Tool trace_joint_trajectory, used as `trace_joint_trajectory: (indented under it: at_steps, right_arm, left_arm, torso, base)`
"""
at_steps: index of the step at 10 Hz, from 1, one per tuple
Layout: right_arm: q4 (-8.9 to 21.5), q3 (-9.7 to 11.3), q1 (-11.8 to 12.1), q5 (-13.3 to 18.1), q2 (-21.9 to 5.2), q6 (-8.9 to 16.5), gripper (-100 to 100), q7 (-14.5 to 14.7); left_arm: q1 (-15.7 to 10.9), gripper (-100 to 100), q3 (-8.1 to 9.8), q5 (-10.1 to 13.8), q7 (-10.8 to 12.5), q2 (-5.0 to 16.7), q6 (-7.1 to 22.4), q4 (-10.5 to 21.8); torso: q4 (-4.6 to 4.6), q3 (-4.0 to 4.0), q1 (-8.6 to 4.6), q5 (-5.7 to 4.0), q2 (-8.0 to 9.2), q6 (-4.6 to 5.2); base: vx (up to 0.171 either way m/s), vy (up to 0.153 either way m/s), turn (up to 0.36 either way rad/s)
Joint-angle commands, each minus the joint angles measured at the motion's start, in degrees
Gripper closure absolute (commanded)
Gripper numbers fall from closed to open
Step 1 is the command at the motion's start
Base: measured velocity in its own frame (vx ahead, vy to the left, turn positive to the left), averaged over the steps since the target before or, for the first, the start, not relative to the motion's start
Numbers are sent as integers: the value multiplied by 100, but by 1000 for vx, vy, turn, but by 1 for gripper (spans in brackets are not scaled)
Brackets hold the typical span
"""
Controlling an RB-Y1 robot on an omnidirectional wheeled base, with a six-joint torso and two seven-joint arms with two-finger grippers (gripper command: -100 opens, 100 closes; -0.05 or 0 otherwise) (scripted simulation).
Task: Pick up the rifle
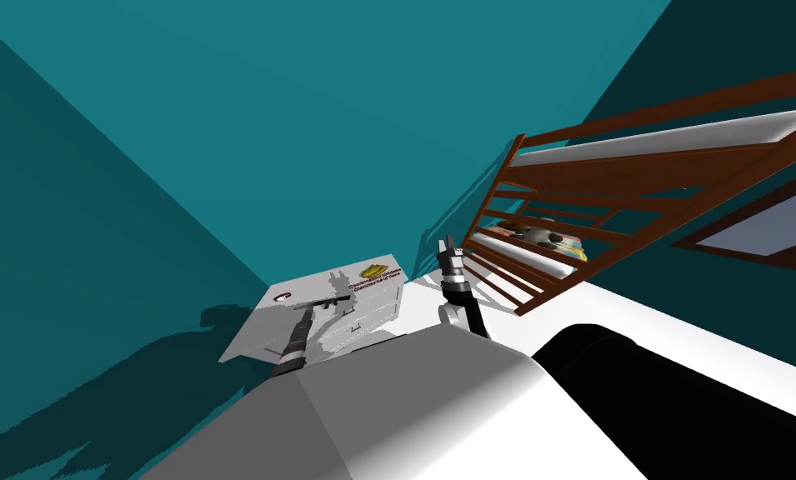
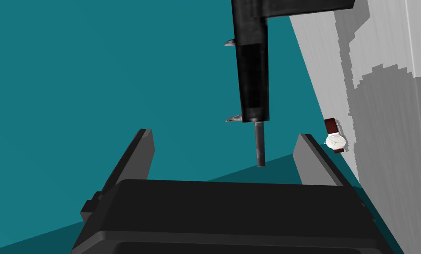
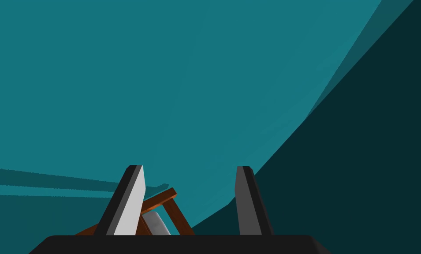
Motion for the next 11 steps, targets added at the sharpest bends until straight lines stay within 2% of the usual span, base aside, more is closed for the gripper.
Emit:
trace_joint_trajectory:
  at_steps: [1,3,4,5,6,9,10,11]
  right_arm:
    - [0,0,0,0,0,0,0,0]
    - [0,0,0,0,0,0,0,0]
    - [0,0,1,0,0,0,0,0]
    - [0,0,0,0,0,0,0,0]
    - [0,0,0,0,0,0,0,0]
    - [0,0,-2,0,0,0,0,0]
    - [0,0,-2,0,0,0,0,0]
    - [0,0,-1,0,0,0,0,0]
  left_arm:
    - [-65,-100,13,-61,-81,-141,6,254]
    - [-157,-100,10,-119,-154,-313,-2,475]
    - [-85,-100,1,-106,-113,-256,28,332]
    - [-77,0,-3,-111,-115,-266,47,318]
    - [-209,-100,153,-30,-166,-262,124,379]
    - [-470,-100,465,131,-268,-255,282,496]
    - [-386,-100,392,94,-241,-262,218,461]
    - [-387,100,402,98,-248,-264,237,451]
  torso:
    - [0,0,0,0,0,0]
    - [-2,-7,2,1,-13,1]
    - [-4,-12,1,0,-22,0]
    - [-2,-5,5,0,-7,0]
    - [1,4,8,1,8,0]
    - [9,23,16,2,41,2]
    - [9,25,12,2,44,2]
    - [7,20,11,2,34,-2]
  base:
    - [66,-15,21]
    - [101,-13,-3]
    - [56,-7,-1]
    - [9,-2,1]
    - [-21,1,-221]
    - [-61,12,-235]
    - [-28,2,-37]
    - [-5,1,7]
